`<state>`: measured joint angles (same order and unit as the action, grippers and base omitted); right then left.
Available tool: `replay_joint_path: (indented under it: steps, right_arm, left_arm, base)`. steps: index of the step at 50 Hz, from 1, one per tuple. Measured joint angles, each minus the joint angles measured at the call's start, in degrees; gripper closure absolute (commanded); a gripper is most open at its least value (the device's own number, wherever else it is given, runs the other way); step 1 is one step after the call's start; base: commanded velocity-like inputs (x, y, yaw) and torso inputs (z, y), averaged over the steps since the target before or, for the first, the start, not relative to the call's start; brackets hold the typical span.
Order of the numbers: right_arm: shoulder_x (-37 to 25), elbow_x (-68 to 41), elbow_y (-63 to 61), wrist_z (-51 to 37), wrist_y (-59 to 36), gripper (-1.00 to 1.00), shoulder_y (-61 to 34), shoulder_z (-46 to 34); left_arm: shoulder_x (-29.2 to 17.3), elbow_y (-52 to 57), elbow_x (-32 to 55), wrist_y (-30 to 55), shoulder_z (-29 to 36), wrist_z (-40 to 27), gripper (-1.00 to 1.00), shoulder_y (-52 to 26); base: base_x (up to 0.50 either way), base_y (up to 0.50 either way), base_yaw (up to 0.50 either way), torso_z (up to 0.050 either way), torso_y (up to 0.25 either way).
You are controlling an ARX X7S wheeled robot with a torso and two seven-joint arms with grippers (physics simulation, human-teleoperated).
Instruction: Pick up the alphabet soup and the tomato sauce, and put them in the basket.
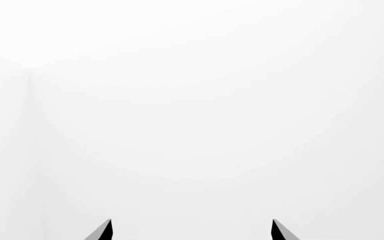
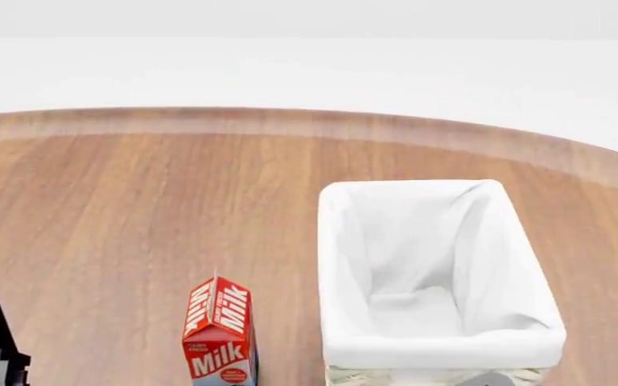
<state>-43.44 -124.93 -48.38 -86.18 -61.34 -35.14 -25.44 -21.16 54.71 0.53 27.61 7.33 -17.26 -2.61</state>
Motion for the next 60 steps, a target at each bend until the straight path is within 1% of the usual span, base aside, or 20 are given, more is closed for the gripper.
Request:
replay_joint_path:
  steps: [17, 32, 44, 60]
  right_arm:
    - [-3.2, 4.2, -3.9, 1.4, 2.5, -1.00, 9.8, -6.0]
    - [-3.6, 8.5, -4.4, 3.9, 1.4, -1.00, 14.2, -8.1]
    - [-4.2, 17.9, -1.1, 12.2, 0.0, -1.00, 18.9, -6.0]
    - [-4.3, 28.2, 1.3, 21.4, 0.5, -1.00, 25.7, -4.4]
  left_arm:
    - [-0.2, 0.3, 0.0, -0.1, -0.1, -0.5, -1.00, 0.2]
    - [-0.4, 0.1, -0.1, -0.7, 0.1, -0.9, -1.00, 0.6]
    - [-0.6, -0.3, 0.1, -1.2, 0.2, -1.1, -1.00, 0.9]
    - [-0.8, 0.0, 0.3, -0.8, 0.3, -1.3, -1.00, 0.7]
  base:
    - [0.00, 0.00, 0.00, 0.000, 0.000]
    - [0.00, 0.00, 0.00, 0.000, 0.000]
    - [0.00, 0.00, 0.00, 0.000, 0.000]
    - [0.00, 0.00, 0.00, 0.000, 0.000]
